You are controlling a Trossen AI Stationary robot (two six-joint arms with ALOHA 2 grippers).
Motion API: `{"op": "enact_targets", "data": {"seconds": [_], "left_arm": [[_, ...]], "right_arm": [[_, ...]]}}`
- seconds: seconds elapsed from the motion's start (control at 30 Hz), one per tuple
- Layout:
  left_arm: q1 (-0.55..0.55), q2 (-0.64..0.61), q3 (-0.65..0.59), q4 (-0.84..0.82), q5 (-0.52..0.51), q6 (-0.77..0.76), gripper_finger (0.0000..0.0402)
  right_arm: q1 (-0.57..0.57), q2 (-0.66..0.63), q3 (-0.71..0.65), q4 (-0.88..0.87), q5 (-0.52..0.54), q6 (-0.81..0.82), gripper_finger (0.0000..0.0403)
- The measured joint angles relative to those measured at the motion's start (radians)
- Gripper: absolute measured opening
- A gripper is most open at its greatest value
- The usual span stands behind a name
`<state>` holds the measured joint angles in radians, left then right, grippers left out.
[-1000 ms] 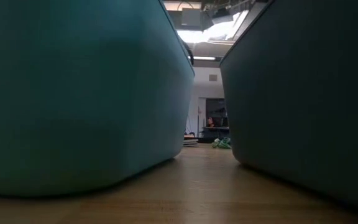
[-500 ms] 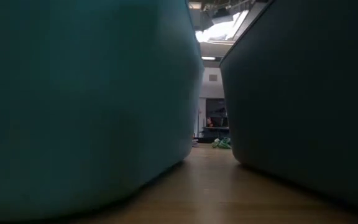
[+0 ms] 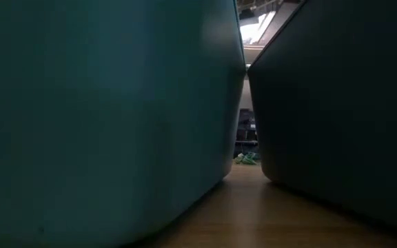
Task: Pick & Place USB Port
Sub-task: Put the light pink charger cable into the green bin
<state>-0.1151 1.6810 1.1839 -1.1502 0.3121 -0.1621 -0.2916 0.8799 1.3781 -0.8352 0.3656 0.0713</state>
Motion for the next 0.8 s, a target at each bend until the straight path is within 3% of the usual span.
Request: {"op": "enact_targets", "data": {"seconds": [0.17,0.37,0.5,0.67,0.8], "left_arm": [[0.047,-0.038,0.0,-0.161,-0.151,0.051,0.0001],[0.195,-0.178,0.0,-0.137,-0.416,0.016,0.0001],[0.335,-0.258,0.0,0.066,-0.487,0.038,0.0001],[0.492,-0.279,0.0,0.425,-0.461,0.061,0.0001],[0.582,-0.26,0.0,0.553,-0.449,0.025,0.0001]], "right_arm": [[0.0,0.0,0.0,0.0,0.0,-0.001,0.0213],[0.0,0.0,0.0,0.0,-0.003,0.0,0.0213],[0.0,0.003,0.0,0.007,-0.003,0.0,0.0213],[0.0,0.011,0.0,0.015,-0.003,0.014,0.0213],[0.0,0.013,0.0,0.007,-0.003,0.034,0.0213]]}}
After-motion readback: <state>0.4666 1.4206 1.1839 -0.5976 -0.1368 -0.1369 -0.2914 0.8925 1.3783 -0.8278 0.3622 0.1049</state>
